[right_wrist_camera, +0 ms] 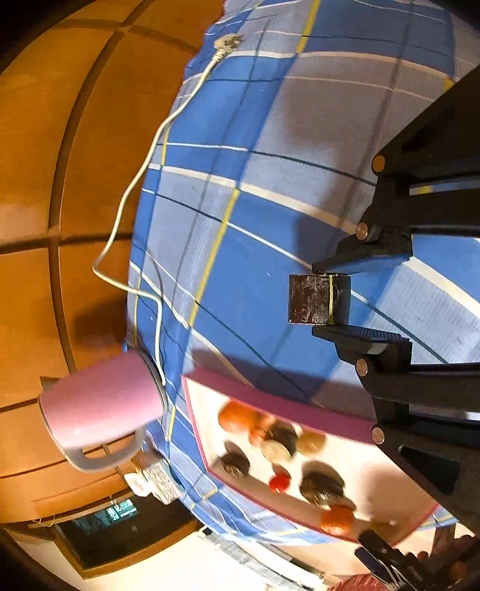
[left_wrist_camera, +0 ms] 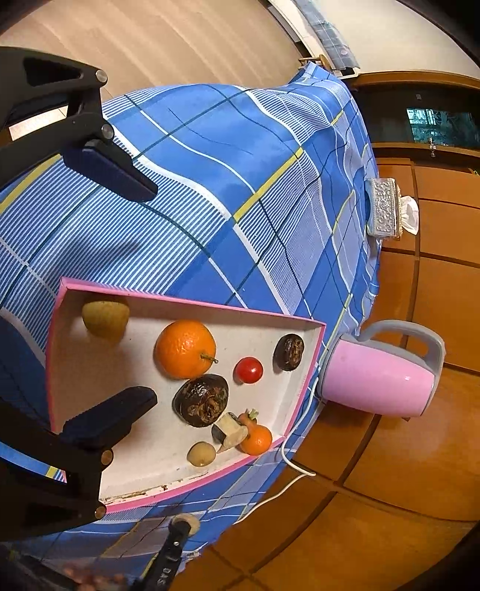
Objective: Organize fruits
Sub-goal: 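Carry the dark cylindrical piece into the tray and release it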
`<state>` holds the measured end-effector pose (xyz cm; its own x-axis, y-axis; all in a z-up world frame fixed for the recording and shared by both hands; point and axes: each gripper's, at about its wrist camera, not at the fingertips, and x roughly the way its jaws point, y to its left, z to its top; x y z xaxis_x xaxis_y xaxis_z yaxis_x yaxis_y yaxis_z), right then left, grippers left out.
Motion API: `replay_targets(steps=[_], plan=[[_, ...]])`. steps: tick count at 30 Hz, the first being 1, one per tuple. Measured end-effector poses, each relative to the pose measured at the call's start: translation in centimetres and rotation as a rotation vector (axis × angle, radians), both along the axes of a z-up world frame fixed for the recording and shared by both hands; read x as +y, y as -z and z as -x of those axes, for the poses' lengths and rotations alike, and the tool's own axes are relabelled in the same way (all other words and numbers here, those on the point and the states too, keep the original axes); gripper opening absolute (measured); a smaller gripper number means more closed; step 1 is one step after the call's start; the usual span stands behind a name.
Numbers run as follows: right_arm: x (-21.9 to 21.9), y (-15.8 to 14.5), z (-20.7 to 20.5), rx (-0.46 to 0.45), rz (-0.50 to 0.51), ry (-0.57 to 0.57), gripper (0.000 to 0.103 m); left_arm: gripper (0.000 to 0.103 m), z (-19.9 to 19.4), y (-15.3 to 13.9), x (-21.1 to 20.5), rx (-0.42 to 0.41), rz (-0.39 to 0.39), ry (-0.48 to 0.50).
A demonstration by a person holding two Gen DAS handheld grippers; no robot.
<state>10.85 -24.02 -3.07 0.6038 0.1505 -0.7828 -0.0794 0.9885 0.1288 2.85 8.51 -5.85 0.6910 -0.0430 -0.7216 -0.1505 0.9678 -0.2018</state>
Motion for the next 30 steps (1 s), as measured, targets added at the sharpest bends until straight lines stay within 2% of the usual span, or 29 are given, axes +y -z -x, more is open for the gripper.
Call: replay_targets(steps=[3, 9, 18, 30], plan=[[0.7, -0.4, 1.3, -0.007, -0.047, -0.022, 0.026, 0.101, 0.1, 0.0, 0.0, 0.001, 0.003, 0.002], [4.3, -1.5, 2.8, -0.014, -0.090, -0.162, 0.026, 0.101, 0.2, -0.1, 0.2, -0.002, 0.008, 0.002], [9.6, -1.4, 3.1, -0.015, 0.000, -0.302, 0.026, 0.101, 0.3, -0.2, 0.7, -0.004, 0.022, -0.011], [11.1, 0.1, 1.5, 0.022, 0.060, -0.305, 0.027, 0.101, 0.2, -0.1, 0.9, 0.000, 0.027, -0.029]])
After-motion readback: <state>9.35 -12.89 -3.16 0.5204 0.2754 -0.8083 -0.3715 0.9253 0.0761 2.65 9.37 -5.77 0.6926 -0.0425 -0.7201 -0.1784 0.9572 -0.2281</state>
